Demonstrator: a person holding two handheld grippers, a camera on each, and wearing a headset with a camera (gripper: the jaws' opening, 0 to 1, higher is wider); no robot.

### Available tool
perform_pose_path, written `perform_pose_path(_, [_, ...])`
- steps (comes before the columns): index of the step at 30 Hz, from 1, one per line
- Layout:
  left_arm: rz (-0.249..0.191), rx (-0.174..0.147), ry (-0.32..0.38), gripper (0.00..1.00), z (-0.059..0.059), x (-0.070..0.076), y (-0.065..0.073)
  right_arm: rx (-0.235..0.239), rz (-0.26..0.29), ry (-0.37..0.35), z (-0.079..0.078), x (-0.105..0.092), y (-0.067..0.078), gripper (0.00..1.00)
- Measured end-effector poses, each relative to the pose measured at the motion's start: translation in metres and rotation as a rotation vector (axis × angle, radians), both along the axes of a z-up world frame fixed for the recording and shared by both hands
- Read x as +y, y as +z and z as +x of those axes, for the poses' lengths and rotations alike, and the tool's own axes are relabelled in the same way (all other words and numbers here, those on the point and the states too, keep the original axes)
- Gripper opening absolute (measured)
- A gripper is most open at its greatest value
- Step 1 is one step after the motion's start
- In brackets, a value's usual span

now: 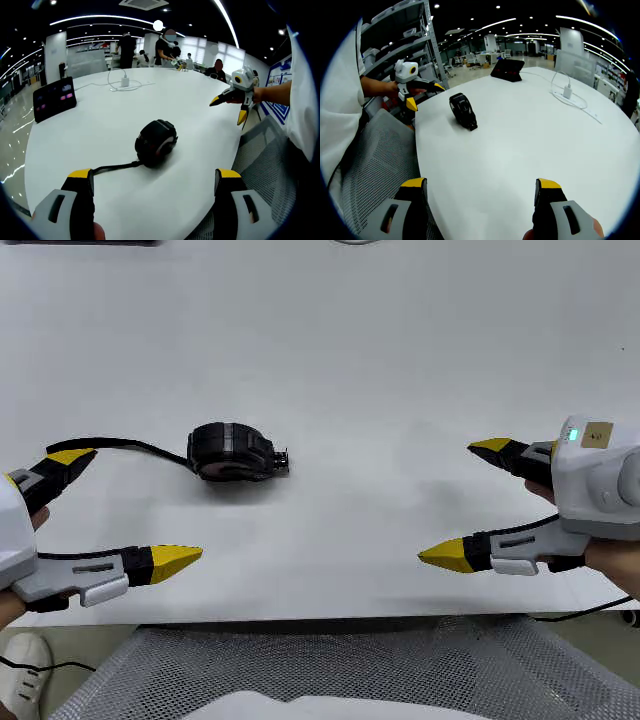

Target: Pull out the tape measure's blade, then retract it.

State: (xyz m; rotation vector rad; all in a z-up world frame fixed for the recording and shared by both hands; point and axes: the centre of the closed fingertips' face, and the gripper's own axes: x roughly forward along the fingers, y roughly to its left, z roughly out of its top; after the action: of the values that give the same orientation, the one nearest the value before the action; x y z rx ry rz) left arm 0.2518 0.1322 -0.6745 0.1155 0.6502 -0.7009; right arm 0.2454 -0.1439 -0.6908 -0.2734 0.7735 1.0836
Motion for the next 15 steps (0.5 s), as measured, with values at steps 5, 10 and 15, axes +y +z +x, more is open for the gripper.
perform_pose_path(5, [-0.003, 0.003, -0.004, 0.99, -0.0002, -0.0014, -0.0005, -0.003, -0.003, -0.005, 0.0002, -0.0020, 0.0002, 0.88])
perform_pose_path(10, [-0.004, 0.002, -0.004, 0.99, 0.0003, -0.0019, -0.0003, -0.010, -0.002, 0.000, 0.0004, -0.0015, 0.0003, 0.88])
perform_pose_path(15, [-0.002, 0.002, -0.005, 0.99, 0.0005, -0.0011, -0.0003, -0.011, -0.002, 0.000, 0.0011, -0.0012, 0.0001, 0.89])
